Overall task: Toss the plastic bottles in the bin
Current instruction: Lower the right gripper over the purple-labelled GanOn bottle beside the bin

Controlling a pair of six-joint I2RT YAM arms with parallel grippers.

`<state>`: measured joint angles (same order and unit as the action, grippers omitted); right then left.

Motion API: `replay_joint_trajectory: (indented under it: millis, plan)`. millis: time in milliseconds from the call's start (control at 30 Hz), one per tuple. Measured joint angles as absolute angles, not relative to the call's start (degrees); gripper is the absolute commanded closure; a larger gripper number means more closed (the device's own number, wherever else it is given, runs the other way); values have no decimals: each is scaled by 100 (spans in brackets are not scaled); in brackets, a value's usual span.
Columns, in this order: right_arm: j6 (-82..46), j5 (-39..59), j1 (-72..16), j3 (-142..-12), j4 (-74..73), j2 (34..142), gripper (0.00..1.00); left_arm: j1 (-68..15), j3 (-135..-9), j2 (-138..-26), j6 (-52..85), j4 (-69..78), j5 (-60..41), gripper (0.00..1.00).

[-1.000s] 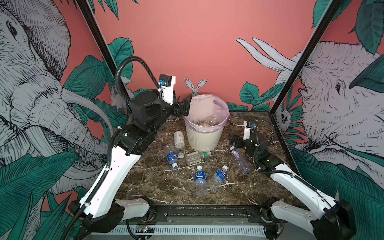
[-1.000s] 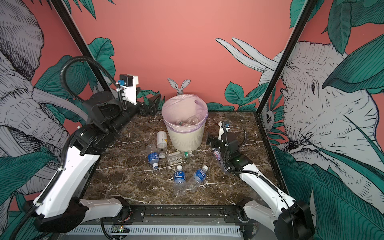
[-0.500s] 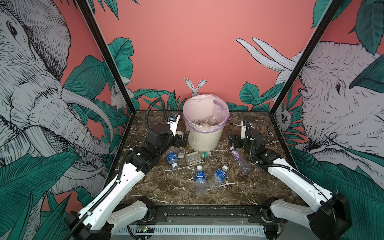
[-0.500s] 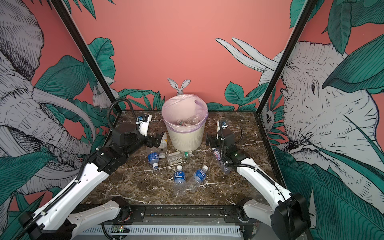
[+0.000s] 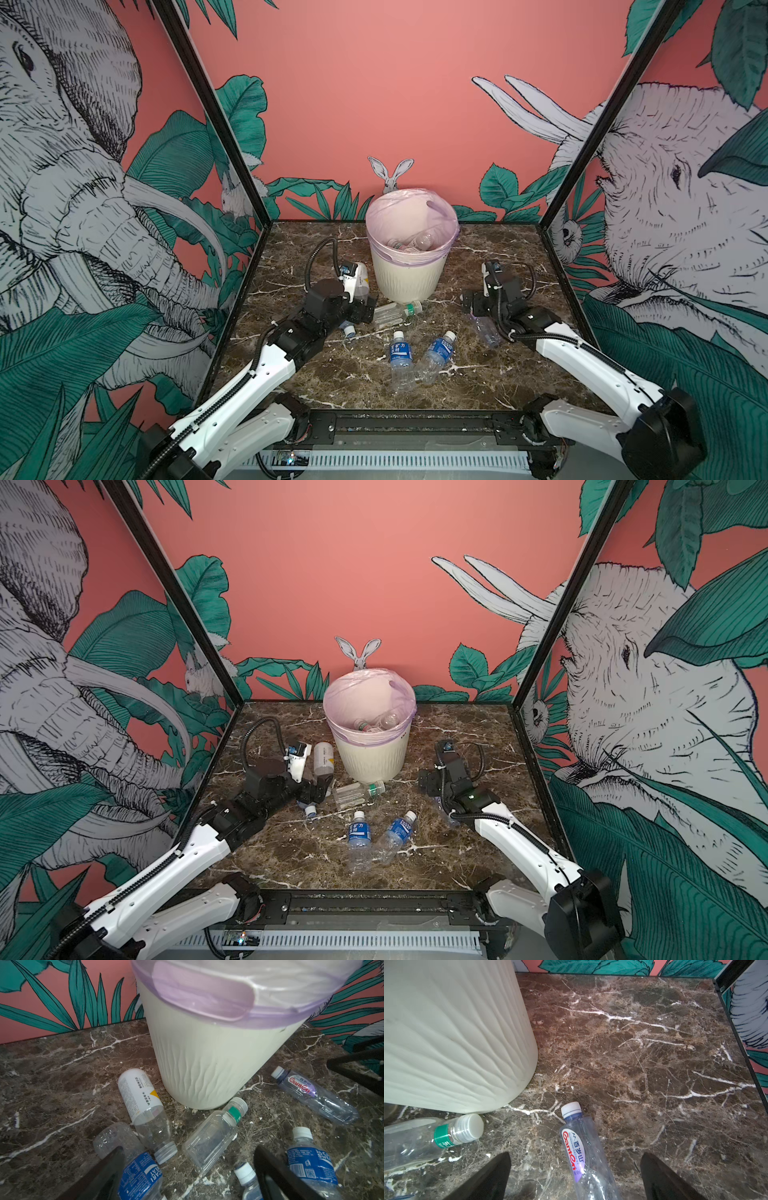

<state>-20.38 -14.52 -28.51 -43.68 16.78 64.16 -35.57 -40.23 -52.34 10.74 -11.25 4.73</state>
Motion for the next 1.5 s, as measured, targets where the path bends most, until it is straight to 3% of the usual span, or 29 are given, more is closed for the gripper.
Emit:
replay_joint_trajectory:
  millis: [600,967,1500]
  plan:
    - [-2082,-1686,-2851,-4340,2154,7424,1,-3557,-2523,-5651,1048,386,423,10]
    - [-2025,-1520,-2832,-4473,2176,8079,1,-3557,-2456,-5959,1050,854,432,10]
    - [-1994,-976,-2794,-4473,1981,8409,28,-3557,-2458,-6298,1050,1068,405,11]
